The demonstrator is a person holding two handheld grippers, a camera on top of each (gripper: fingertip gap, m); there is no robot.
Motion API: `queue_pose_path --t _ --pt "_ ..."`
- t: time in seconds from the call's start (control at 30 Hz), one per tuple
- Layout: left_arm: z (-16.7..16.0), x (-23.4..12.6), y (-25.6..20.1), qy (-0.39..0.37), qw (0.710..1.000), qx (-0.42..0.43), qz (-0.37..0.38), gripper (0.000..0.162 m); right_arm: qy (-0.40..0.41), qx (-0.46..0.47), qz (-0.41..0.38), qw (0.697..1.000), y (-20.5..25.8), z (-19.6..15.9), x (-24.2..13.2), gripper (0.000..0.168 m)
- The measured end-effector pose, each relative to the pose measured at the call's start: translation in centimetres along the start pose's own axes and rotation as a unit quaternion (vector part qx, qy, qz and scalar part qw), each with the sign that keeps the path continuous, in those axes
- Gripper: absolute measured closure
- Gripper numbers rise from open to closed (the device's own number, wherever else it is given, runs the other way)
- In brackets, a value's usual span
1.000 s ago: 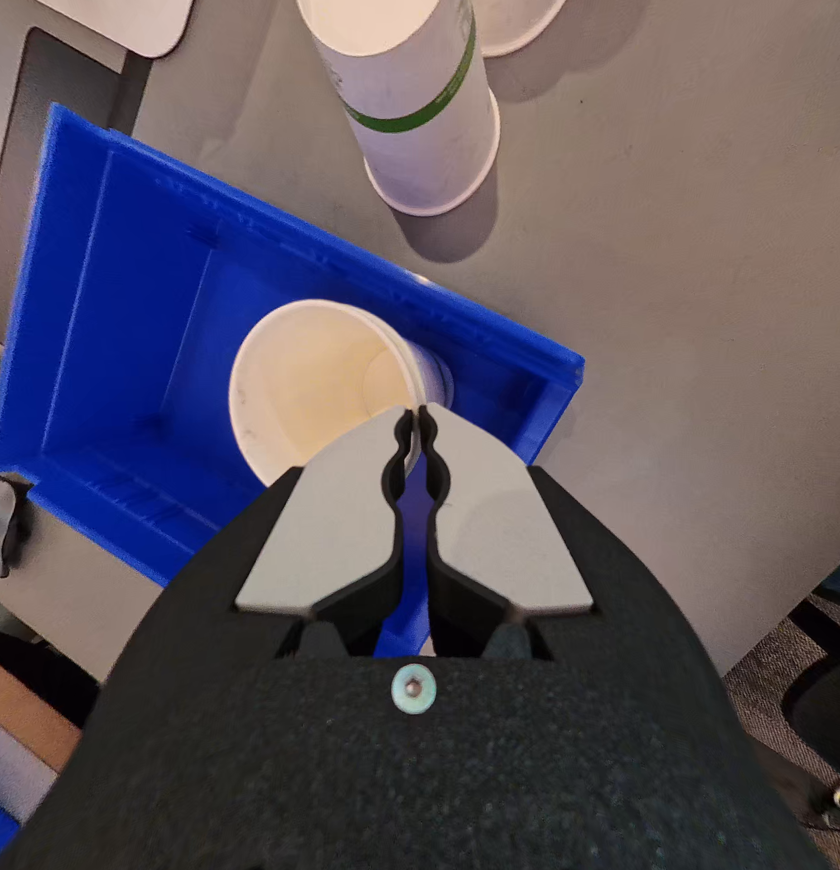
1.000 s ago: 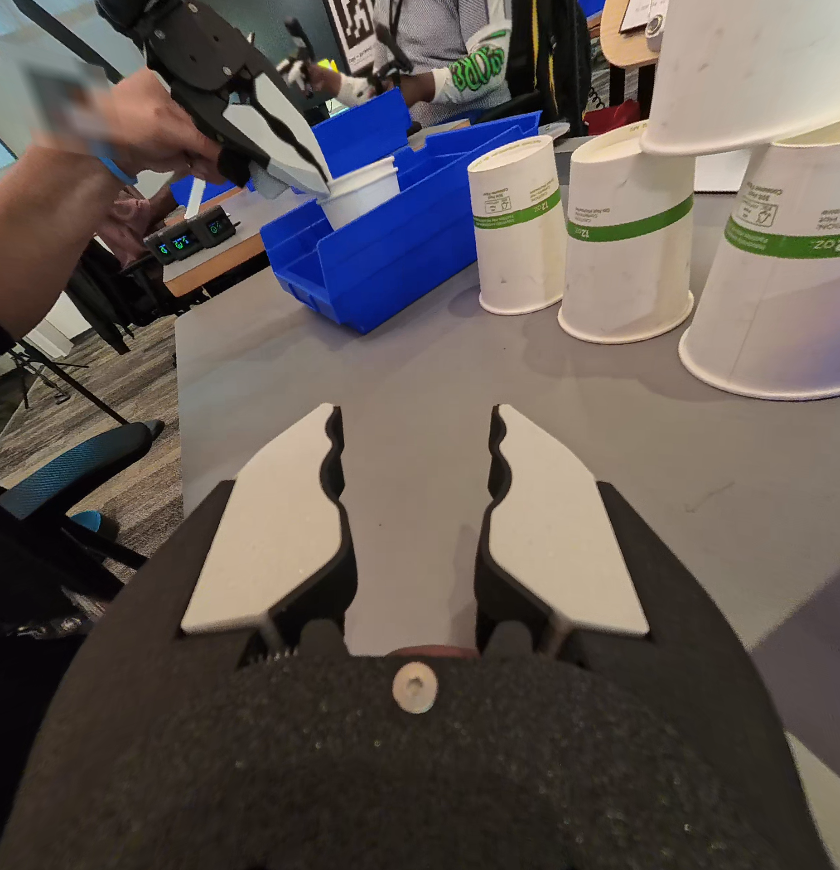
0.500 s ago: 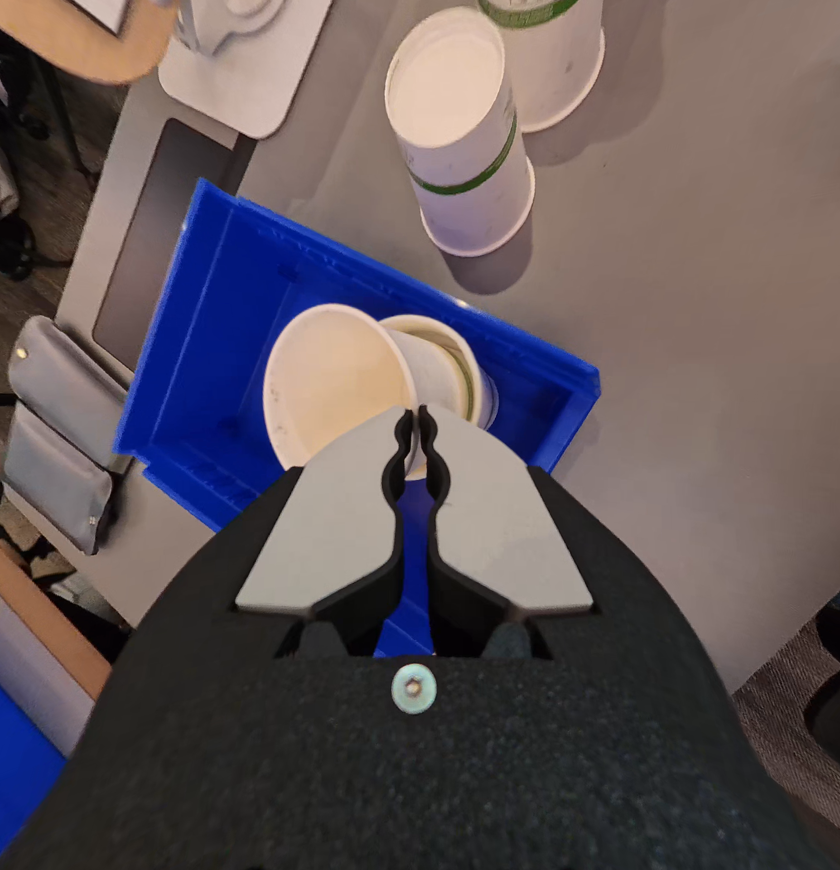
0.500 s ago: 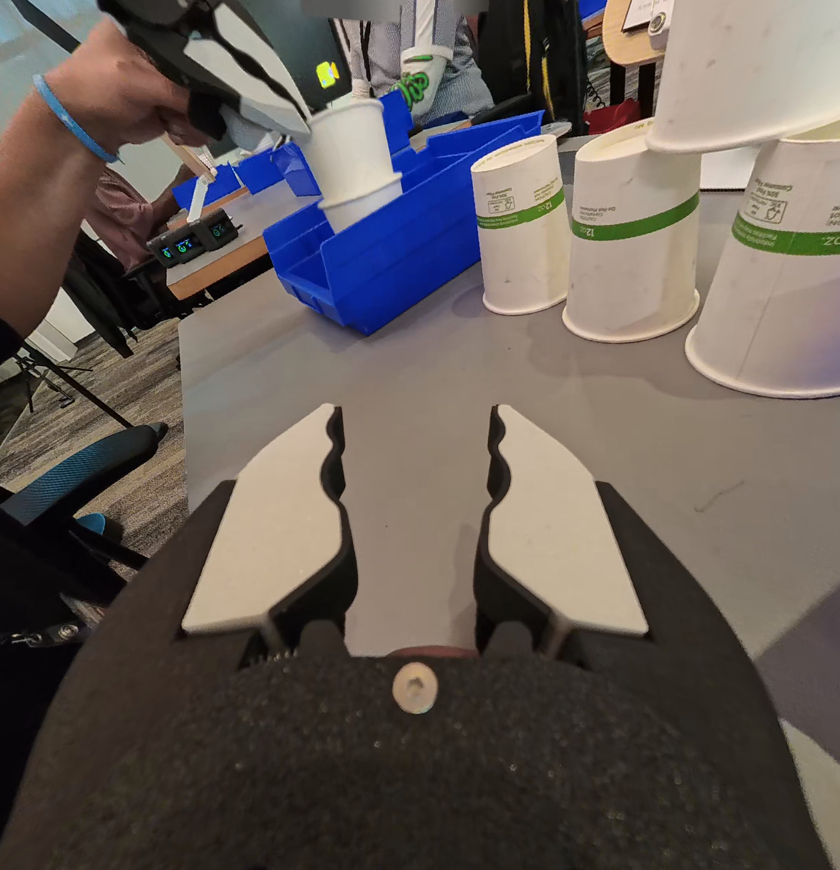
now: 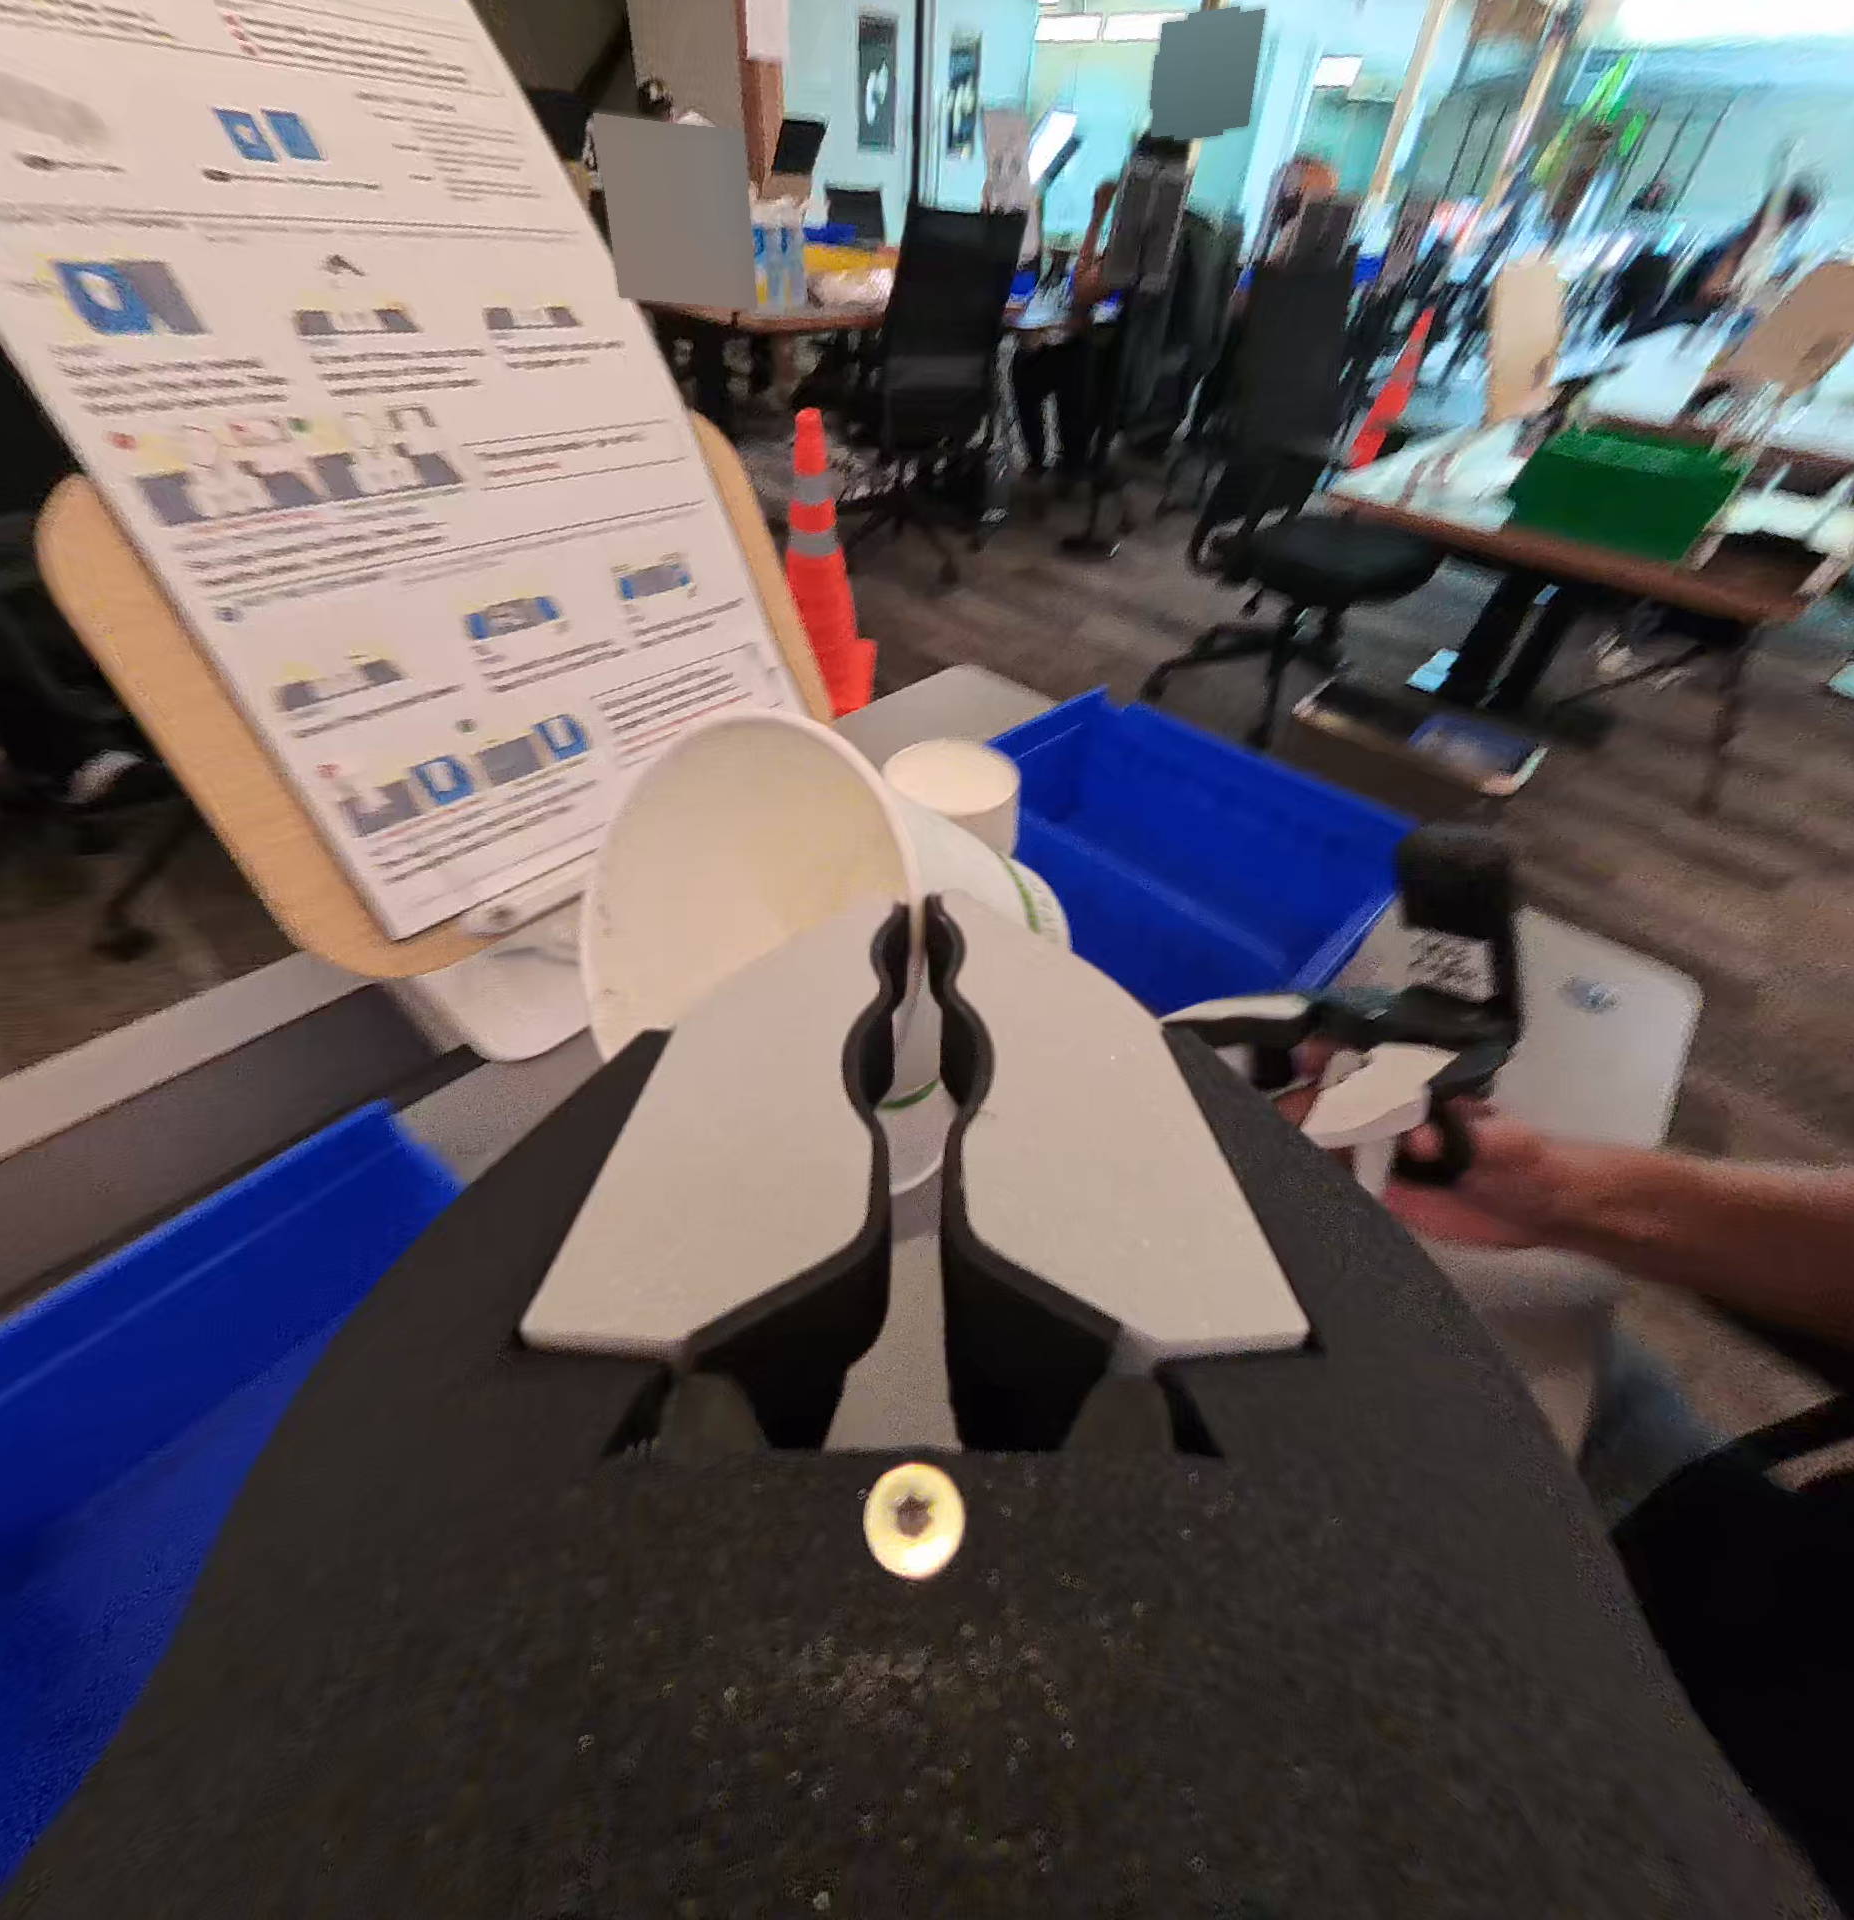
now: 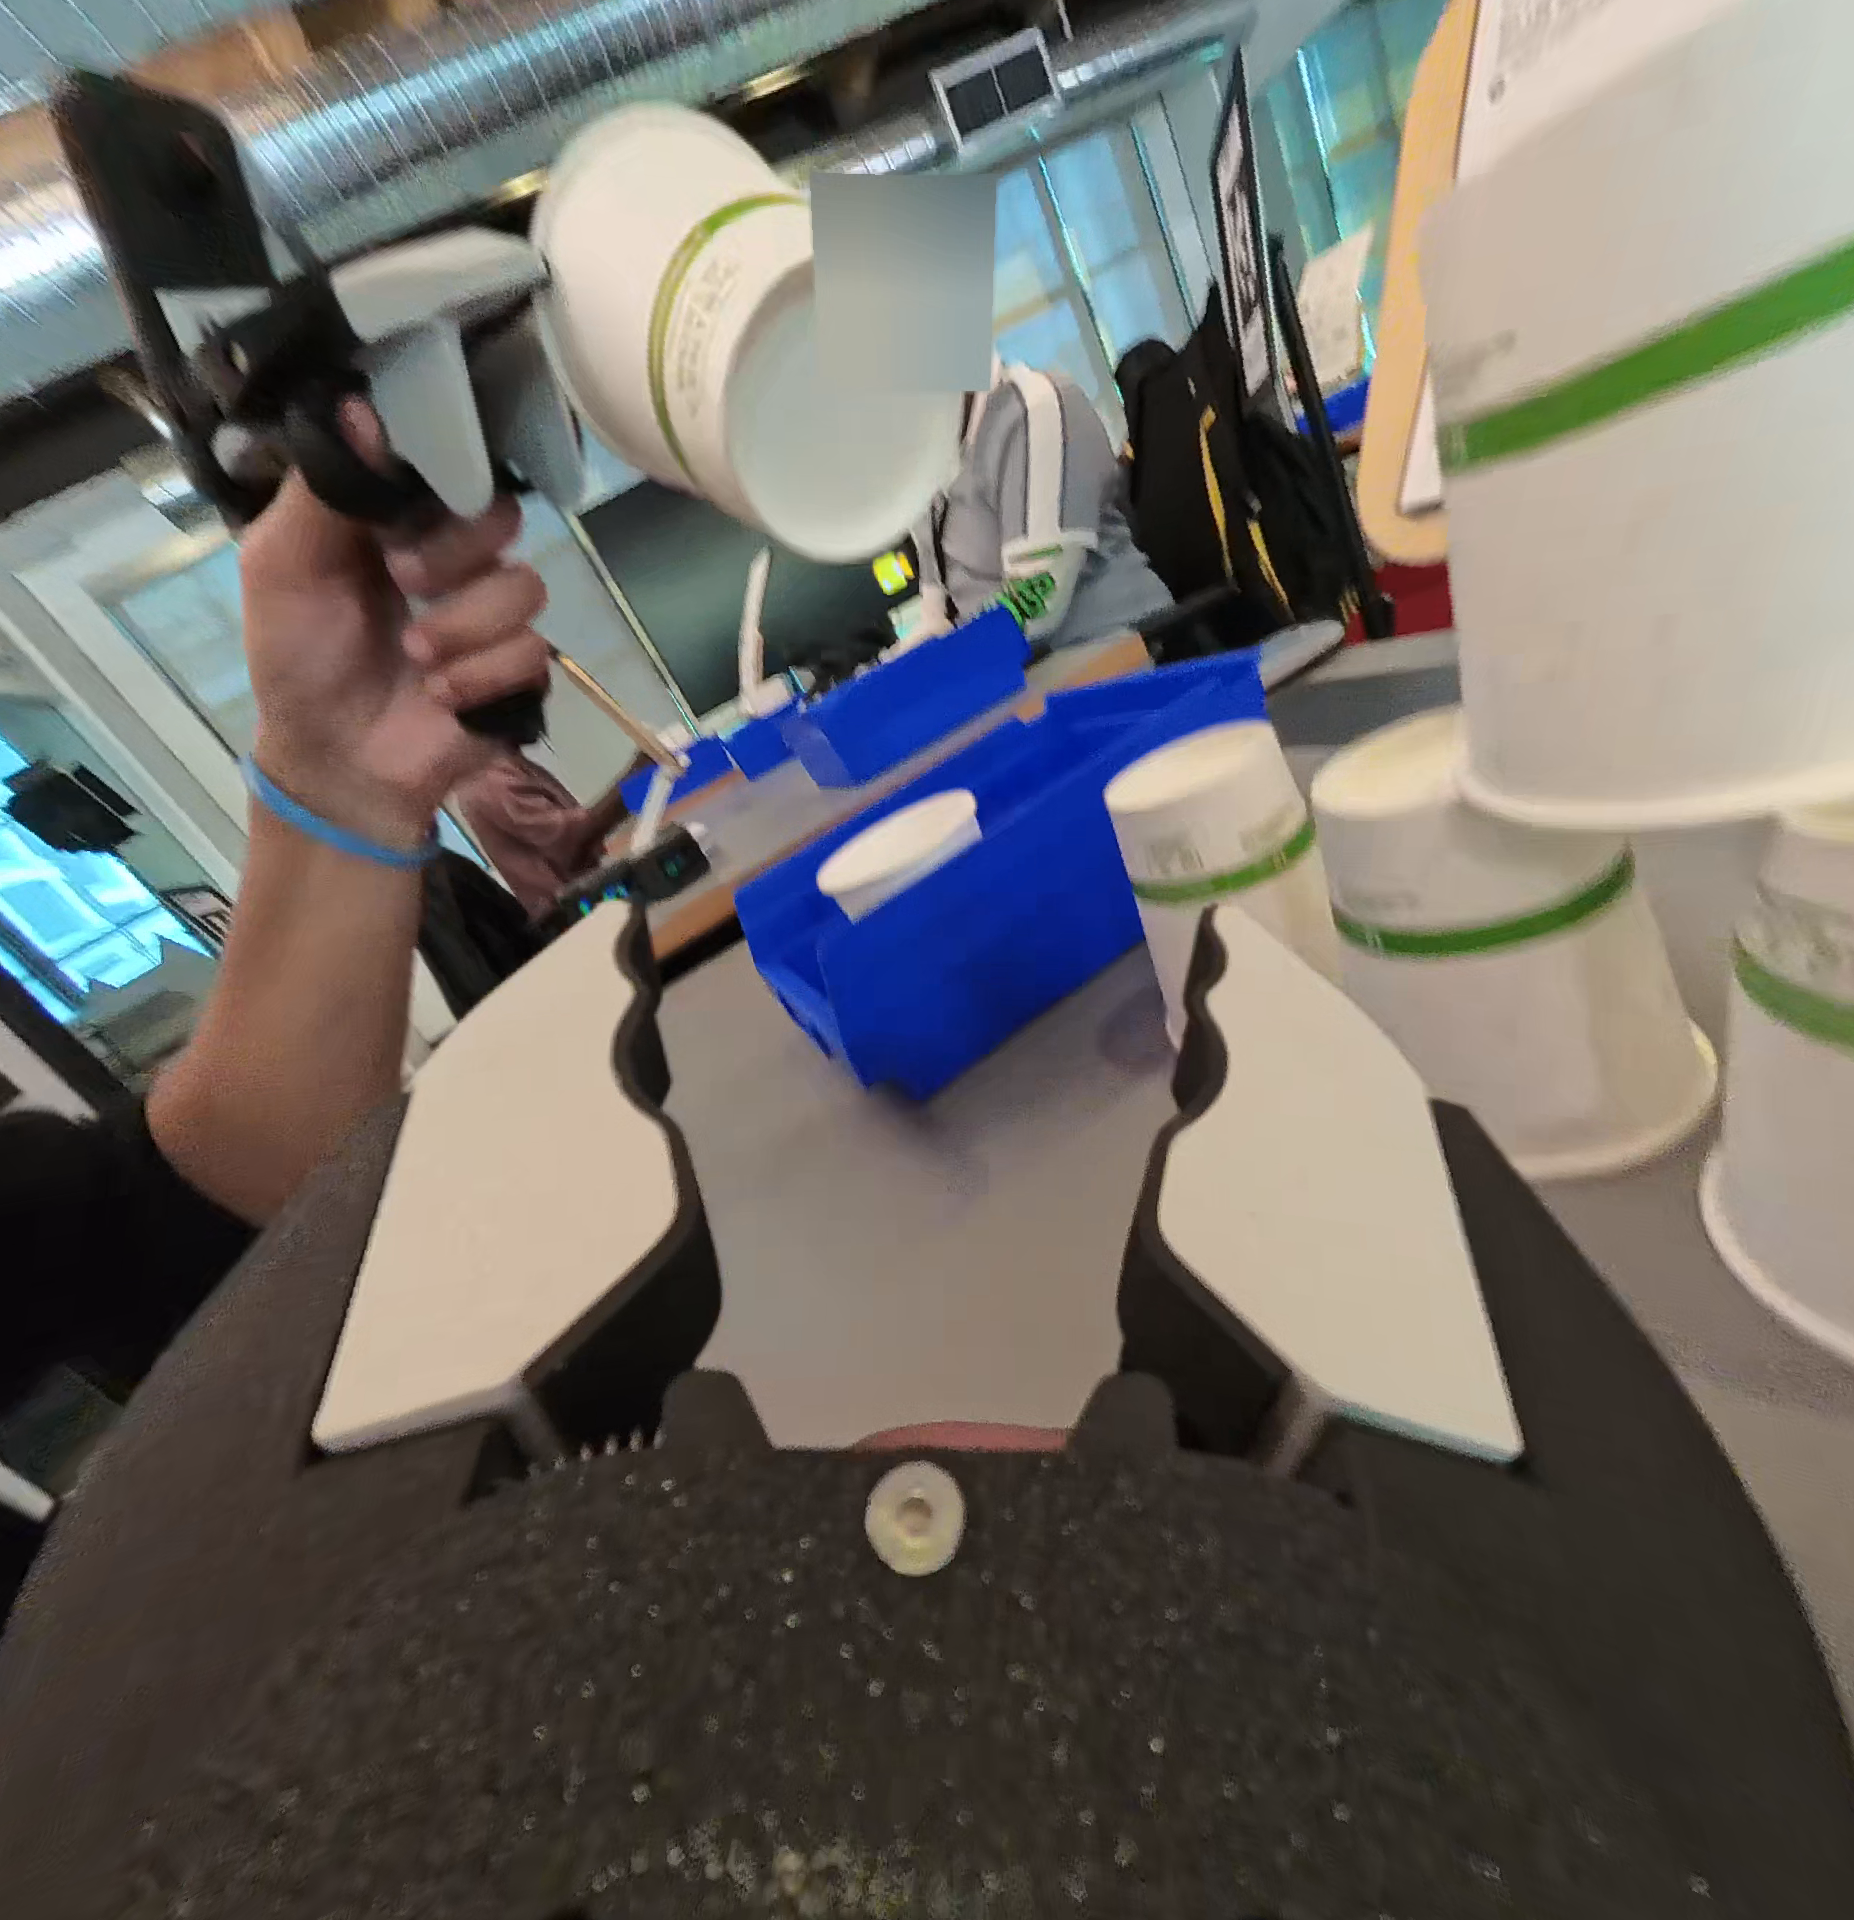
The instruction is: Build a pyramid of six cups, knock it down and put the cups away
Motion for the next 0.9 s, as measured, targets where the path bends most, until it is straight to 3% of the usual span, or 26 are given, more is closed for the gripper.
queue_pose_path --t 0.17,0.27,0.33,0.37,0.5,0.53,0.6,0.7,0.77,0.9 --pt "-2.0 4.4 -4.0 -0.028 0.990 -0.114 -0.083 0.160 -0.075 0.038 0.052 0.995 -0.1 4.1 1.8 0.059" --pt "-3.9 6.0 -5.9 -0.027 0.980 -0.153 -0.123 0.160 -0.074 0.036 0.059 0.995 -0.1 4.5 1.2 0.060" --pt "-5.1 6.6 -6.6 -0.025 0.974 -0.177 -0.136 0.160 -0.065 0.029 0.067 0.995 -0.1 4.2 0.6 0.072" --pt "-5.7 6.9 -6.7 -0.017 0.973 -0.184 -0.139 0.160 -0.061 0.027 0.072 0.995 0.0 4.0 0.2 0.088" --pt "-7.7 7.1 -6.7 0.003 0.974 -0.180 -0.138 0.159 -0.015 0.034 0.053 0.998 -0.5 2.7 -0.7 0.094" --pt "-8.1 7.0 -6.6 0.015 0.977 -0.162 -0.139 0.151 -0.010 0.036 0.043 0.998 -0.7 2.6 -0.9 0.094" --pt "-8.4 6.4 -6.2 0.040 0.986 -0.105 -0.123 0.117 0.010 0.038 0.031 0.999 -1.0 2.4 -1.1 0.094" --pt "-8.1 5.5 -6.2 0.098 0.991 0.054 -0.074 0.084 0.031 0.036 0.007 0.999 -1.5 2.3 -1.4 0.094" --pt "-8.4 5.7 -7.1 0.175 0.966 0.179 -0.063 0.074 0.040 0.038 -0.007 0.998 -1.7 2.3 -1.4 0.094" --pt "-9.3 7.4 -8.9 0.270 0.878 0.393 -0.049 0.071 0.067 0.031 -0.030 0.997 -1.9 2.0 -1.1 0.093"
Point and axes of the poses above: each gripper's, where its closed fingertips meet, x out along the fingers, z out of its top, y = z × x across the jaws, the point moved 6 cm from there along -x, back along the fingers, and after that the axes turned 6 degrees about -y, right-handed, at the moved point
